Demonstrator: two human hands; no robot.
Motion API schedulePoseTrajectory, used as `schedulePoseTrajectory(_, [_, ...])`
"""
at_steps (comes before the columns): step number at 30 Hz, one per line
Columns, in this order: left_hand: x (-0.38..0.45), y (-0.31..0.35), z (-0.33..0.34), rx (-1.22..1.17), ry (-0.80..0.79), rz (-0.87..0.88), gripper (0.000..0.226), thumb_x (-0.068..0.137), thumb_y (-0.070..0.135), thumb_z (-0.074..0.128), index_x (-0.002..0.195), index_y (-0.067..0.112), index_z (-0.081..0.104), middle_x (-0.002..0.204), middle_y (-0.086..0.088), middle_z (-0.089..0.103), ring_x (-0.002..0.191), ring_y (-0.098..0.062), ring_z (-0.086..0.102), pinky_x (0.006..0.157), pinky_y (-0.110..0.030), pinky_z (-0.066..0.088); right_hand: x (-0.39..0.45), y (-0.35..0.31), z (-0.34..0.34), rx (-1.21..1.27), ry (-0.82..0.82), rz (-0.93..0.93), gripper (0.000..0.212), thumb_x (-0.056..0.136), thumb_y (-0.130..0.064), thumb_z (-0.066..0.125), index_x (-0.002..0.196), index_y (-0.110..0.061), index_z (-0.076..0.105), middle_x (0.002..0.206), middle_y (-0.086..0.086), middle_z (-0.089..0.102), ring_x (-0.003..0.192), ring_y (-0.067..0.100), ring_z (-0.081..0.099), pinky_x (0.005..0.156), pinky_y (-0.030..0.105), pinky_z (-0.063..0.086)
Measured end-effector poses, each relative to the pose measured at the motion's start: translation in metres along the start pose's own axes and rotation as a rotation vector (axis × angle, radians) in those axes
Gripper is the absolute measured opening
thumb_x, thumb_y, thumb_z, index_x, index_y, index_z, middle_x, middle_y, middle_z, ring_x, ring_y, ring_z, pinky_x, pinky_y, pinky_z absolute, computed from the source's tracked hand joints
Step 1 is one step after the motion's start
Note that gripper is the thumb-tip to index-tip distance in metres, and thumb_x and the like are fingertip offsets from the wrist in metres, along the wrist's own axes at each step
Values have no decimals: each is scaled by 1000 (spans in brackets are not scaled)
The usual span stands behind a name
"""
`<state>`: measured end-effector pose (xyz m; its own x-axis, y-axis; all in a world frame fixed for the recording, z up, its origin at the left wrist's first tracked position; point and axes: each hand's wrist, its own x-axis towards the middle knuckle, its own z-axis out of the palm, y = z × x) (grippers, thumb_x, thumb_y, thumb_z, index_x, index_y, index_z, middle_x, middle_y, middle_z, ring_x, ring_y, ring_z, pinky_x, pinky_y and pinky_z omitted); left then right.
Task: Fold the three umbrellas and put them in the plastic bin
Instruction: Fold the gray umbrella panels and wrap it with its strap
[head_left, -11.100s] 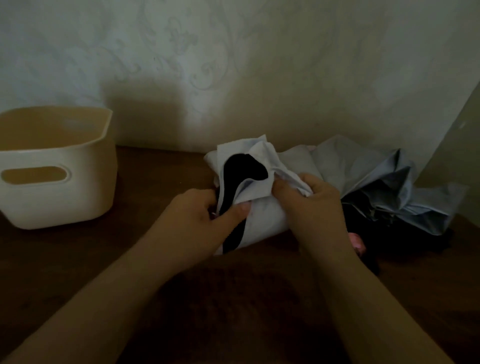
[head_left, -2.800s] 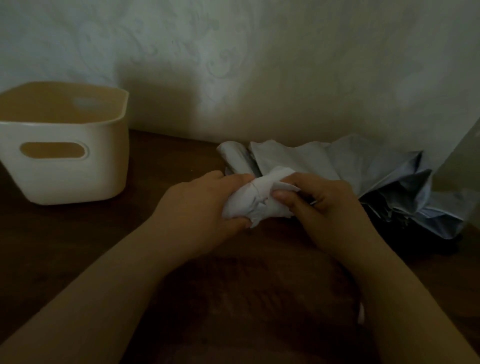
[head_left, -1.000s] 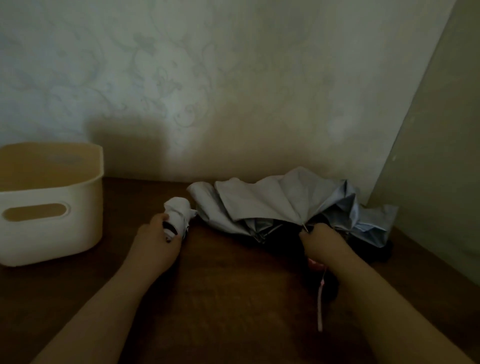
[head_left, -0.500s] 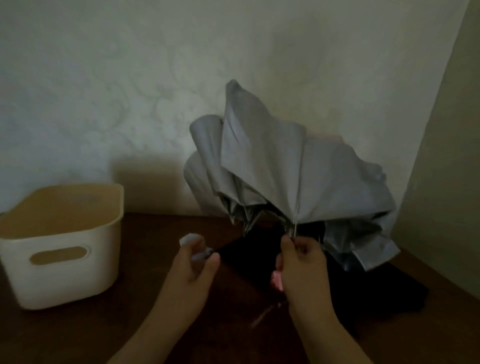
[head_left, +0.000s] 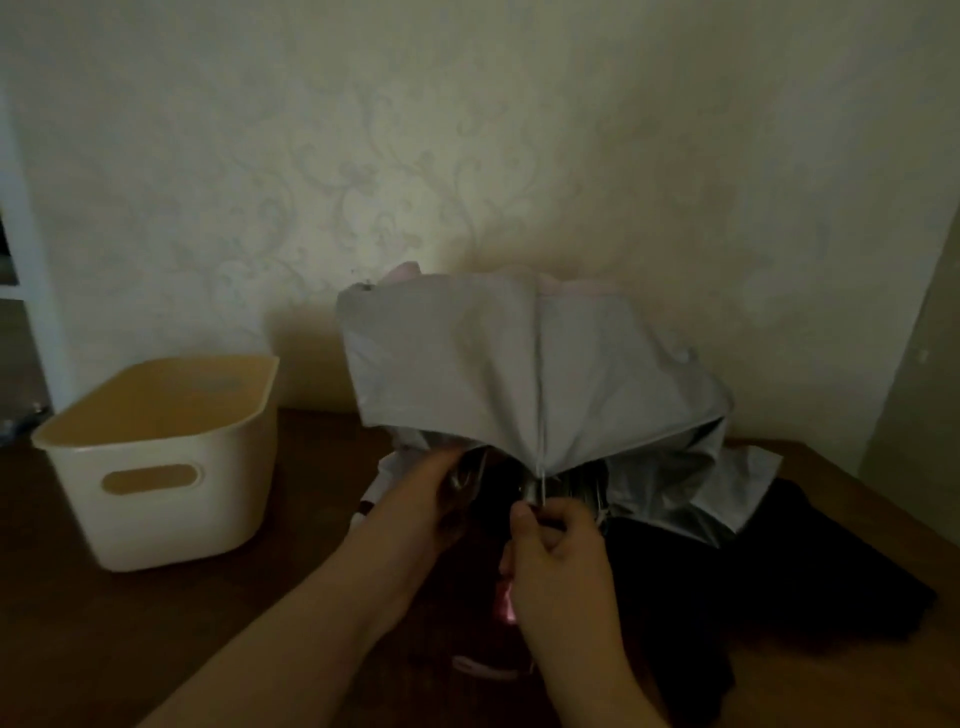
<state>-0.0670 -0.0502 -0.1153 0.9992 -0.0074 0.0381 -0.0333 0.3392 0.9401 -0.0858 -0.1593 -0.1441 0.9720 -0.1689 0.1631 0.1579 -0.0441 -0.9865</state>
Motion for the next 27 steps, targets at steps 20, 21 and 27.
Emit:
schedulePoseTrajectory(20, [1, -31, -5, -316, -27, -280, 31, 97, 18, 44, 123, 6, 56, 111, -16, 68, 95, -25, 67, 63, -31, 52, -17, -3, 7, -810, -143, -332, 22, 96, -29, 37, 92, -16, 54, 96, 2, 56, 89, 18, 54, 75, 23, 44])
schedulePoseTrajectory(21, [0, -32, -5, -328, -34, -287, 27, 97, 16, 44, 117, 4, 59, 103, -16, 71, 88, -25, 69, 62, -31, 53, -19, -7, 6, -866, -138, -331, 24, 96, -32, 37, 88, -18, 54, 96, 0, 56, 88, 16, 55, 76, 25, 44])
schedulePoseTrajectory(27, [3, -37, -3, -431, 66, -307, 23, 98, 7, 37, 104, -4, 56, 91, -22, 62, 74, -28, 61, 45, -28, 56, -16, -21, -13, -825, 173, -530, 23, 87, -45, 45, 79, -27, 58, 80, -14, 59, 72, 3, 55, 67, 21, 46])
